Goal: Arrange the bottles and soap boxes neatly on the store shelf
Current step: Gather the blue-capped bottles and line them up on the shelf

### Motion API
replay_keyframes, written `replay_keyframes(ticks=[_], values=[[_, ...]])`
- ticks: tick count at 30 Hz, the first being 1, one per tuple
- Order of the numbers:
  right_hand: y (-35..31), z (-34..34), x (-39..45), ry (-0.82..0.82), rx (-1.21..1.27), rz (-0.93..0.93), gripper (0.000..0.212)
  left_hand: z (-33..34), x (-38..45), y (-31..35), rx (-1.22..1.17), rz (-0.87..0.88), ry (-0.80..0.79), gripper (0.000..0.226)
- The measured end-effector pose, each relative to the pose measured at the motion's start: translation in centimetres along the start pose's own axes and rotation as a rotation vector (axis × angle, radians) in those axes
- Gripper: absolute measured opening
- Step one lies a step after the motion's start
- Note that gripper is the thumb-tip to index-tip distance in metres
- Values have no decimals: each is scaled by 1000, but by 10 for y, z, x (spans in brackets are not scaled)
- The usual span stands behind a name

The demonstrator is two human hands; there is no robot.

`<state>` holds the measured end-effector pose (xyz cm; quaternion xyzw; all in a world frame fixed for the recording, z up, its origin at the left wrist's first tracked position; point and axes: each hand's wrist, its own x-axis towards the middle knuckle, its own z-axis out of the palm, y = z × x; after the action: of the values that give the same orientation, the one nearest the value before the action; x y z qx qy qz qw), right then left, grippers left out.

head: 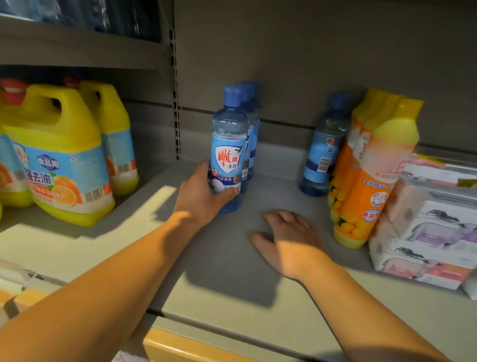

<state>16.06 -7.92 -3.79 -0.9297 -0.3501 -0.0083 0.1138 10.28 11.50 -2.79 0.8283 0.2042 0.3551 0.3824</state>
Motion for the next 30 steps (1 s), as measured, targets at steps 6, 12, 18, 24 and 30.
replay_keyframes(ticks=[6,12,18,24,30], values=[[-1,-1,0,-1,12,6,66,1,1,1,-15,20,7,61],[-2,-3,-1,-4,26,14,66,0,-3,5,-39,8,4,62],[-2,-18,-1,45,165,73,64,-7,-3,8,-114,-43,-22,54],[-2,-75,36,474,391,99,58,-22,-1,11,-173,-60,39,34],[-1,-135,103,641,9,164,64,-26,-2,16,-252,-52,76,15]])
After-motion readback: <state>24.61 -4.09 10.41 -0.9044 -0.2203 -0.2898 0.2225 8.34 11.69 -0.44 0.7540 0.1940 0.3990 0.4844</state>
